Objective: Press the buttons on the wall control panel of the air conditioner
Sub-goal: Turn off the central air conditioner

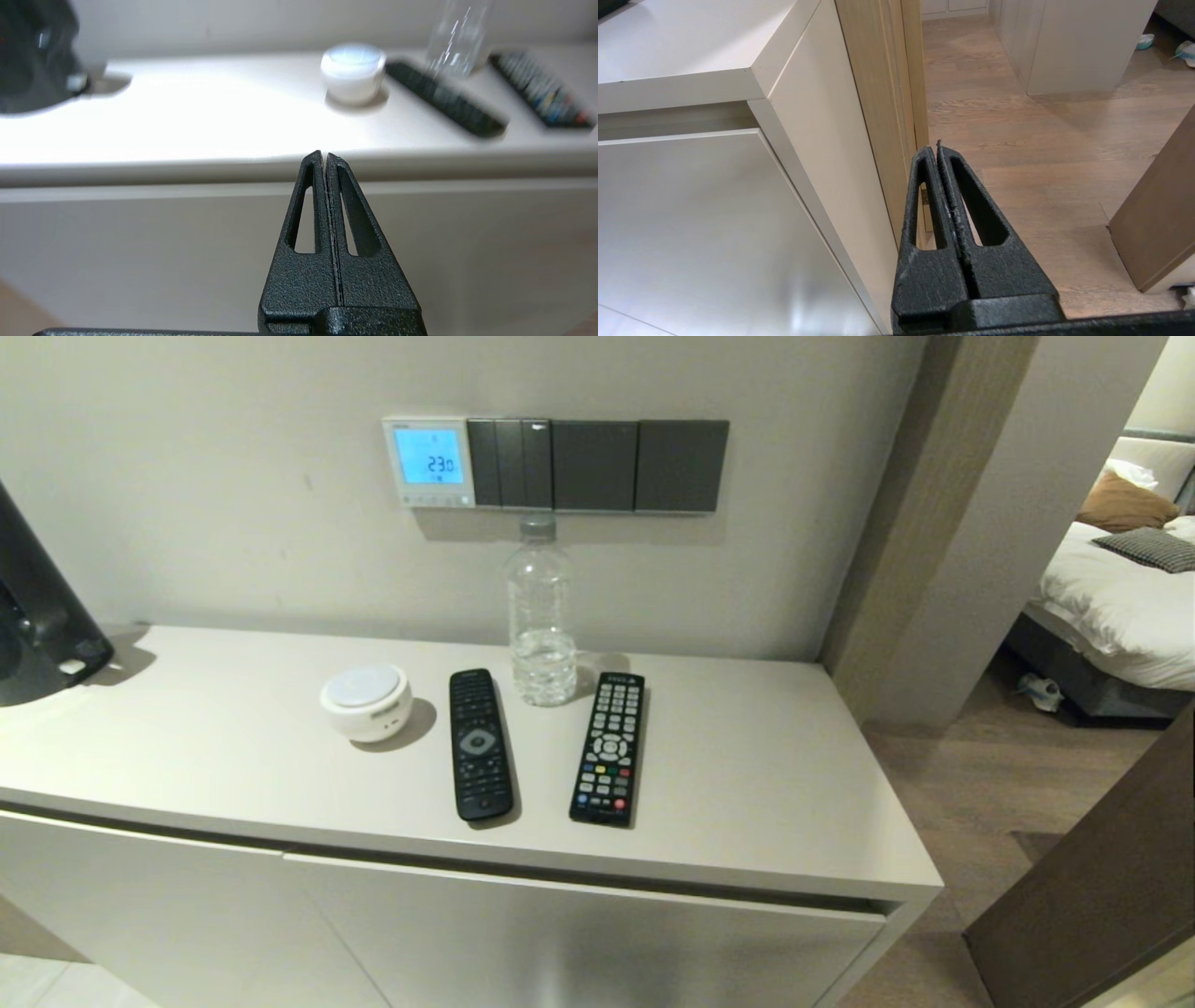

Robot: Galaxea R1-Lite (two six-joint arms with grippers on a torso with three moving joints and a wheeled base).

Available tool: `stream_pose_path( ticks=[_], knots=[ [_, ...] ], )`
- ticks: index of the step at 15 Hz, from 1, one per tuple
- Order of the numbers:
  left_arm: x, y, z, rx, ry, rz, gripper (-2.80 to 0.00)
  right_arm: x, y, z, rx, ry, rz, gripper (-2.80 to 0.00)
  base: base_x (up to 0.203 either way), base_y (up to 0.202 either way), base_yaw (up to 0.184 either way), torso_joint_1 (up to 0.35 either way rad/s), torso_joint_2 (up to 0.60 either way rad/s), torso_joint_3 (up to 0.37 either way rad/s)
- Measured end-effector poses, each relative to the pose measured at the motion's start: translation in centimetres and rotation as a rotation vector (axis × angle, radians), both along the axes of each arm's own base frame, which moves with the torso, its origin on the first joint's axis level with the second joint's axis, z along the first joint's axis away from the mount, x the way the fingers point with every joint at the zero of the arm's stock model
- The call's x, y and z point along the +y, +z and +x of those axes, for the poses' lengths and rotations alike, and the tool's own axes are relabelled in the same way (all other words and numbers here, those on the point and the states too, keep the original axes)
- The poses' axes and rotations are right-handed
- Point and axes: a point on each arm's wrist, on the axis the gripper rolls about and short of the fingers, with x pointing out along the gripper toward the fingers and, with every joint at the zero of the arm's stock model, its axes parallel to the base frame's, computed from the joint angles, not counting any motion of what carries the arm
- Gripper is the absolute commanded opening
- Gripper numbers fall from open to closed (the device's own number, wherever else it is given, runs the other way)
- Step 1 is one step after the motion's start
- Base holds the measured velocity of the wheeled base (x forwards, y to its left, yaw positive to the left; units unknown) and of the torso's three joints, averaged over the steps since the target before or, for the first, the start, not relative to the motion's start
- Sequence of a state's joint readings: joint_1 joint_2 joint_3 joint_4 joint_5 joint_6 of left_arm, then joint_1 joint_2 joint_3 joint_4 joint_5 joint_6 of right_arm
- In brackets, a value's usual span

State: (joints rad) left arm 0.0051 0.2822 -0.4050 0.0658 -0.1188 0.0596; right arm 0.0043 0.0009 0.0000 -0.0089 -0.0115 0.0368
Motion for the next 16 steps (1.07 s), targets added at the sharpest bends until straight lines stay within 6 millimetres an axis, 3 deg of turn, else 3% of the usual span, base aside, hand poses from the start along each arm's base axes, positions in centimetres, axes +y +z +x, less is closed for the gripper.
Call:
stream_pose_path(
  ticks=[4, 11, 16],
  knots=[
    [-0.2, 5.9, 3.8, 0.000, -0.088, -0.006, -2.80, 0.0, 0.0, 0.0, 0.000, 0.000, 0.000, -2.80, 0.000, 0.000, 0.000, 0.000, 0.00, 0.000],
    [-1.6, 12.6, 15.6, 0.020, -0.169, -0.065, -2.80, 0.0, 0.0, 0.0, 0.000, 0.000, 0.000, -2.80, 0.000, 0.000, 0.000, 0.000, 0.00, 0.000],
    [-5.6, 14.4, 24.2, 0.002, -0.278, -0.120, -2.80, 0.0, 0.0, 0.0, 0.000, 0.000, 0.000, -2.80, 0.000, 0.000, 0.000, 0.000, 0.00, 0.000]
  ],
)
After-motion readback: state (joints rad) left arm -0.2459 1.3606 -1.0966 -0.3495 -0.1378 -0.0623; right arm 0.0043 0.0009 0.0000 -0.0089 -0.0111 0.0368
